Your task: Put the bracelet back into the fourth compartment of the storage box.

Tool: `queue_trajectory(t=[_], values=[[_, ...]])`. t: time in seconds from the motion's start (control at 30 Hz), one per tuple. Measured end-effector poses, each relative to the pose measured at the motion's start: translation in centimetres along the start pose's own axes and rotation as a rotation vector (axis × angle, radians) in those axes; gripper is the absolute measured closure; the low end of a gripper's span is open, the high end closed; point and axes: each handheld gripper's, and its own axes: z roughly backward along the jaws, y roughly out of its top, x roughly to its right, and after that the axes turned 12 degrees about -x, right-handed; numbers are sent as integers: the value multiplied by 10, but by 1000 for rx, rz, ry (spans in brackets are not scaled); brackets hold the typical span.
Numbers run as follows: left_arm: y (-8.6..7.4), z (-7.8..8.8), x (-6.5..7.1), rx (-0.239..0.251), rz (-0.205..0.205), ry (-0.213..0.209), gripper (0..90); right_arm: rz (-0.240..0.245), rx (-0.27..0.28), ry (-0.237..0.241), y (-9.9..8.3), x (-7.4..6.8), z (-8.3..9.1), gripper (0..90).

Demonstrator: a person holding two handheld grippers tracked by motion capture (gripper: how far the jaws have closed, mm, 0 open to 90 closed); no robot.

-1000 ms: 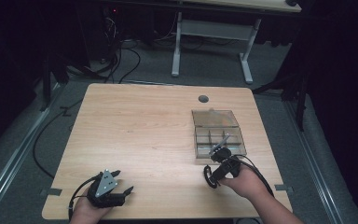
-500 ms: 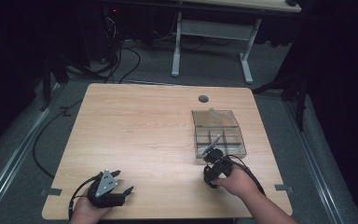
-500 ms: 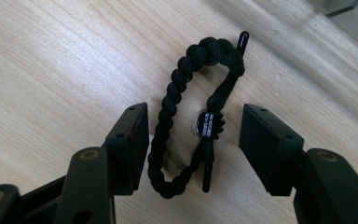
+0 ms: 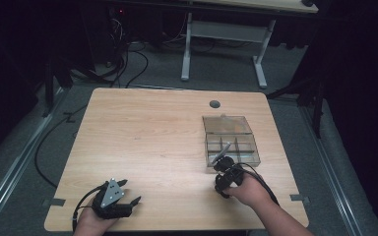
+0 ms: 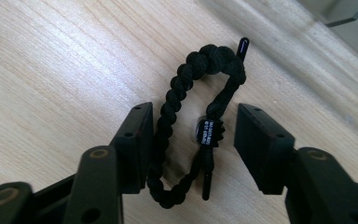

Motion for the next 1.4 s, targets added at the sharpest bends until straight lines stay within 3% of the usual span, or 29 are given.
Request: queue_trajectory(t=[0.4,0.77,1.4], values=[[0,0,0,-2,0,1,252,23,-5,-55,-1,-1,1,694],[0,0,0,-2,-1,2,253,41,-12,-52,-4,2,7,699],[0,0,0,0,1,1,252,68,-8,-36,-6,12,39,701]])
